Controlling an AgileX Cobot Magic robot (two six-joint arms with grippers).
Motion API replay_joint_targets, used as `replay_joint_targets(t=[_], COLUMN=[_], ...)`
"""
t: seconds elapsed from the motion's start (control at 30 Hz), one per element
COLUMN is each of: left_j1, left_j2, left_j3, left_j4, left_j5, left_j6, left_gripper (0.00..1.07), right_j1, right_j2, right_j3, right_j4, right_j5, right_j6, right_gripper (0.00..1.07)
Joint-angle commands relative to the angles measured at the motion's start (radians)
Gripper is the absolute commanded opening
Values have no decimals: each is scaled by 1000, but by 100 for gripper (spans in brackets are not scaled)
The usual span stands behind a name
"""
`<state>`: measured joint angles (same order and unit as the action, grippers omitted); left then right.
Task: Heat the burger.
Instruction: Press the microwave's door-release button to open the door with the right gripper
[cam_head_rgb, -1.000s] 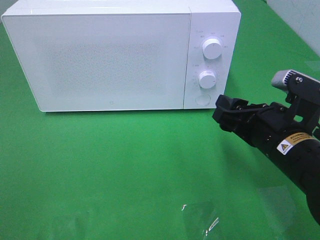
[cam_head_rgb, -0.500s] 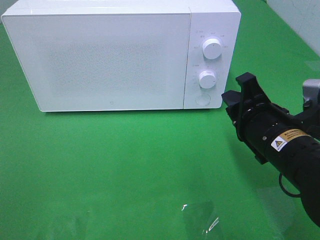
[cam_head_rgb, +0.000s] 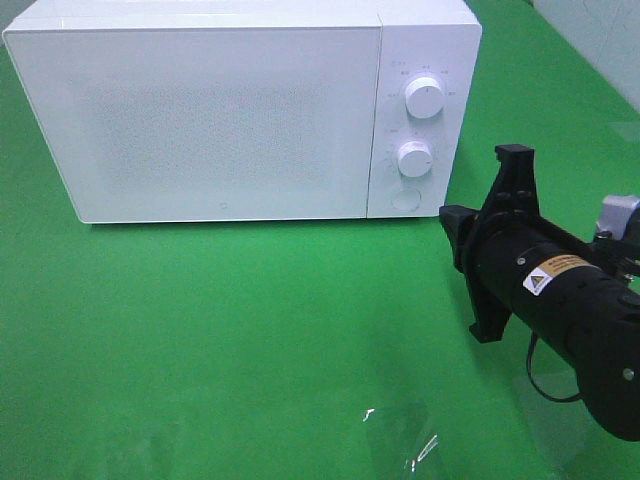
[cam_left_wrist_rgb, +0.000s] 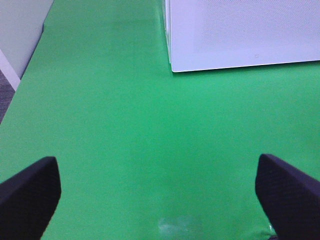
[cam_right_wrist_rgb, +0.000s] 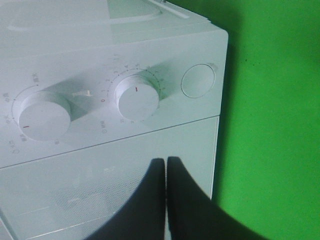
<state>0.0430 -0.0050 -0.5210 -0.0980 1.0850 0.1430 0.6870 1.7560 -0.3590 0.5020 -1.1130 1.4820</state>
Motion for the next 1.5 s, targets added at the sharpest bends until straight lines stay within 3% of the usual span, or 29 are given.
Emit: replay_joint_targets(t=[0.03, 0.33, 0.97, 1.5], left_j1=[4, 4, 4, 4], left_j2=[-6, -6, -6, -6], left_j3=[3, 3, 3, 3], left_j4=[-3, -3, -3, -3], left_j5=[-13, -13, -13, -13], left_j6=[0, 0, 0, 0], left_gripper=[98, 98, 98, 98], right_j1=[2, -8, -174, -188], right_j2=[23, 149, 323, 376], right_j3=[-33, -154, -426, -481], right_j4=[-2, 1, -63, 22], right_j5=[14, 60, 267, 243], right_j6=[13, 49, 26, -15], right_gripper=[0, 0, 0, 0])
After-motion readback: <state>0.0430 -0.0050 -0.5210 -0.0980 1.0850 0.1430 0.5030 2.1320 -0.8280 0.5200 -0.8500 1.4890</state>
